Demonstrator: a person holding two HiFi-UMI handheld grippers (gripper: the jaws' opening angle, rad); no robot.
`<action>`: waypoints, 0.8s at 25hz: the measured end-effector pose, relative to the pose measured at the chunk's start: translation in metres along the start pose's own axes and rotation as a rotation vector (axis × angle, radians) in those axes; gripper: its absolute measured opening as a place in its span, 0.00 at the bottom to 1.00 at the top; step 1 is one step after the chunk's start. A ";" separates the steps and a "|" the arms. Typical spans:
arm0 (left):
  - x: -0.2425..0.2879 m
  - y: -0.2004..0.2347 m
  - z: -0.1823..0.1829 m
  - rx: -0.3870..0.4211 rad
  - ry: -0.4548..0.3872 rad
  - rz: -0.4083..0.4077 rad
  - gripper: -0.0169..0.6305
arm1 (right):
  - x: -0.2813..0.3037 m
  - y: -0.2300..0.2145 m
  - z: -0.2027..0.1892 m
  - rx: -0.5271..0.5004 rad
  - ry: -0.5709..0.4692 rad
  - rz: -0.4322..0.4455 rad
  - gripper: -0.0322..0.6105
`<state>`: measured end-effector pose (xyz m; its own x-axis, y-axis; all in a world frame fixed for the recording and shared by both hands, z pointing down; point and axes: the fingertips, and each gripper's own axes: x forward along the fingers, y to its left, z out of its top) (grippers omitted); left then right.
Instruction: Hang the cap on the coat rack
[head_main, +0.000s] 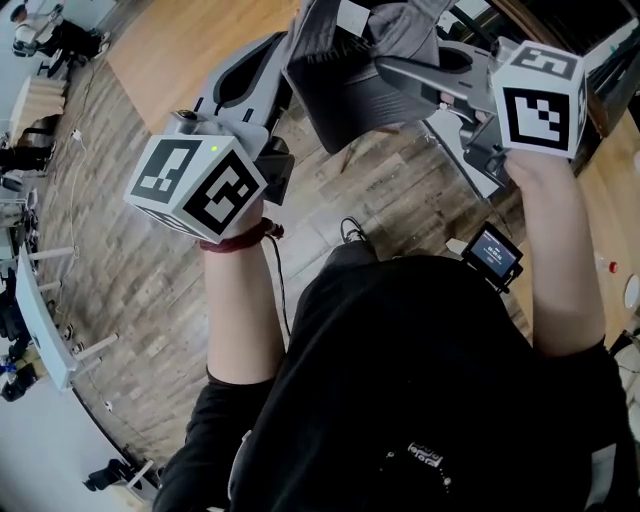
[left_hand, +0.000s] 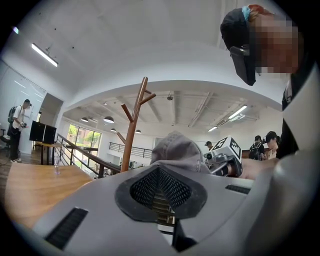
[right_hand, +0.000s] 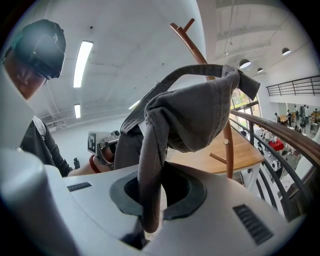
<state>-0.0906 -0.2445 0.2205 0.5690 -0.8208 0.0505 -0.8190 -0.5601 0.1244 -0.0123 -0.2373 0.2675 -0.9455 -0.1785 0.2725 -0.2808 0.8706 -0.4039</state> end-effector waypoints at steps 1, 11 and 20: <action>-0.001 0.007 0.006 0.001 -0.001 -0.005 0.03 | 0.005 0.001 0.008 -0.002 -0.002 -0.006 0.11; 0.014 0.063 0.011 0.018 -0.031 -0.062 0.03 | 0.050 -0.022 0.035 -0.049 -0.028 -0.060 0.11; 0.013 0.080 0.055 0.010 -0.072 -0.076 0.03 | 0.057 -0.017 0.079 -0.068 -0.005 -0.076 0.11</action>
<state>-0.1531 -0.3062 0.1767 0.6233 -0.7814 -0.0300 -0.7744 -0.6222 0.1150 -0.0748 -0.2983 0.2206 -0.9226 -0.2476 0.2960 -0.3403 0.8836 -0.3217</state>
